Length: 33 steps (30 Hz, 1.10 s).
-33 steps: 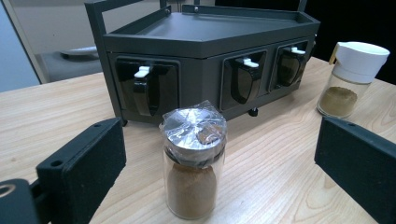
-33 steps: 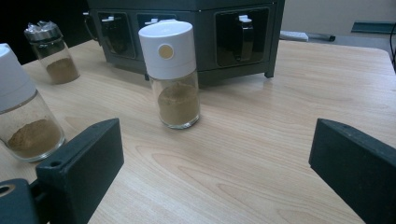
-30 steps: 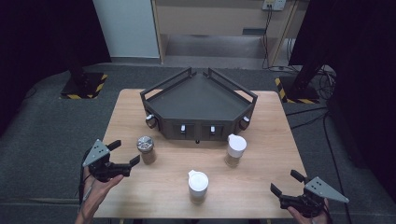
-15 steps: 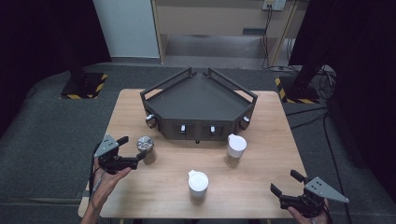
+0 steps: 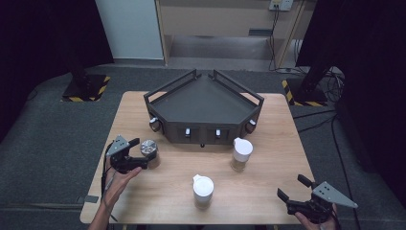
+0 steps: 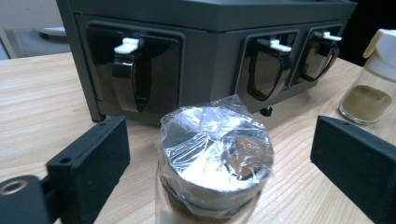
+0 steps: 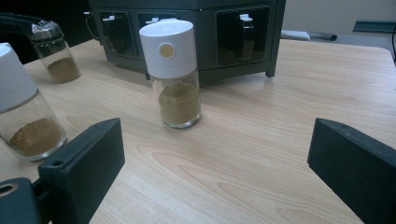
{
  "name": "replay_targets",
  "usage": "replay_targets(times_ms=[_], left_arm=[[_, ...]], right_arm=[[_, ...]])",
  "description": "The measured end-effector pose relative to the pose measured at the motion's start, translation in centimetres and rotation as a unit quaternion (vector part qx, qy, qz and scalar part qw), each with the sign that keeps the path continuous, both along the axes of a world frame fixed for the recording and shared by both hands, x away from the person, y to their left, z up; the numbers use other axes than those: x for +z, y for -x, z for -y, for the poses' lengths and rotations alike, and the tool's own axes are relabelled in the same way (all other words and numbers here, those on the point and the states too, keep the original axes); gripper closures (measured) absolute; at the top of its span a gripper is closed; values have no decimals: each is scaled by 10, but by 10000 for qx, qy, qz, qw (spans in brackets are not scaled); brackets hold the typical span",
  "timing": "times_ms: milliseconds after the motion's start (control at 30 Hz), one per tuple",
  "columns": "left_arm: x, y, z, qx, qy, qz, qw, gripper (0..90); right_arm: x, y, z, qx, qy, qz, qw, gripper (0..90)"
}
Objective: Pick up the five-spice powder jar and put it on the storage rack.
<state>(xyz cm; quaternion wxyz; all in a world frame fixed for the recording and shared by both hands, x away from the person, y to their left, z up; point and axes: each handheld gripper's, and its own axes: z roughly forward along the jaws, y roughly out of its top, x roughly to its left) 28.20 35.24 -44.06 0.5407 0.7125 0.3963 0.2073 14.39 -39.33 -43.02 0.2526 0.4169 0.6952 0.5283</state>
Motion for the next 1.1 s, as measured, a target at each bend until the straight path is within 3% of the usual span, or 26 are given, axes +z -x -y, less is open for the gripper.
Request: replay_targets(times_ms=[300,533,800,1100], left_arm=[[-10,-7,5,4,-145,59,9999,148],[-18,-3,4,-80,-235,301,9992,317],[-16,-3,3,-141,-175,269,9994,330],[2,-8,4,-433,-119,316,9985,331]], right_arm=[[0,0,0,7,-7,5,10000,40],[0,0,0,3,4,-4,10000,40],[0,0,0,3,2,-2,10000,41],[0,0,0,5,0,0,10000,41]])
